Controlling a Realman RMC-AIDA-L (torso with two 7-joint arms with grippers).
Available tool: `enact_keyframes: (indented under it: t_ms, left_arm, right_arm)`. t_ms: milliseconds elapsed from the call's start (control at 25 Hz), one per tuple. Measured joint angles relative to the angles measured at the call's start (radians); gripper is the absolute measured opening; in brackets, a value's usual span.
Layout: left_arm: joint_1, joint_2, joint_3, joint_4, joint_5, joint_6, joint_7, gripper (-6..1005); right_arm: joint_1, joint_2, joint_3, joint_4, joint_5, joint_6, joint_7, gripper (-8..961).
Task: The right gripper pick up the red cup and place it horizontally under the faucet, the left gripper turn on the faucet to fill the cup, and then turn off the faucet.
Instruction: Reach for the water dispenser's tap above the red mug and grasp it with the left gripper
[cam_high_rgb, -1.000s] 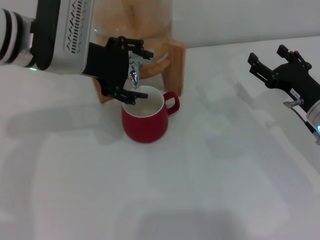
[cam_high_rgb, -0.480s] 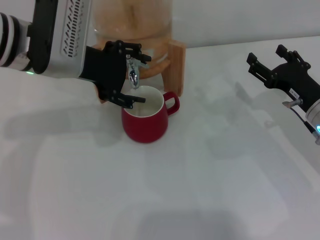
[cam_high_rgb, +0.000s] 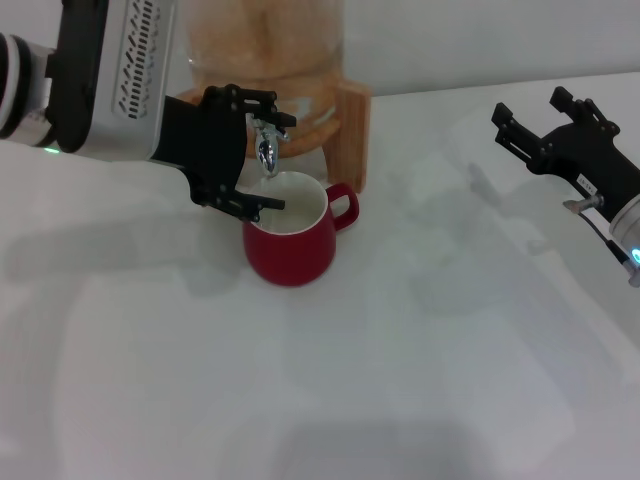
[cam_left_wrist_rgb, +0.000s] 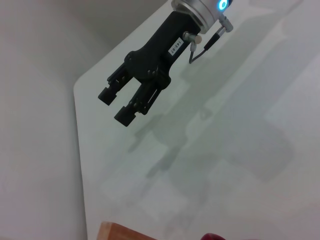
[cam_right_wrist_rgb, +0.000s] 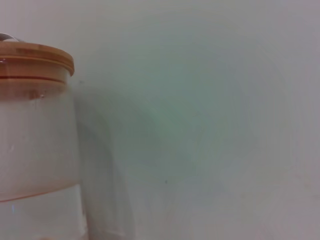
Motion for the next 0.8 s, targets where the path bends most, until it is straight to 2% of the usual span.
enact_keyframes:
  t_ms: [800]
  left_arm:
    - [0.023, -0.001, -0.001, 0.06, -0.004, 0.022, -0.005, 857]
  right_arm:
    - [0.004, 0.0, -0.003, 0.0, -0.001, 0.0, 0.0, 874]
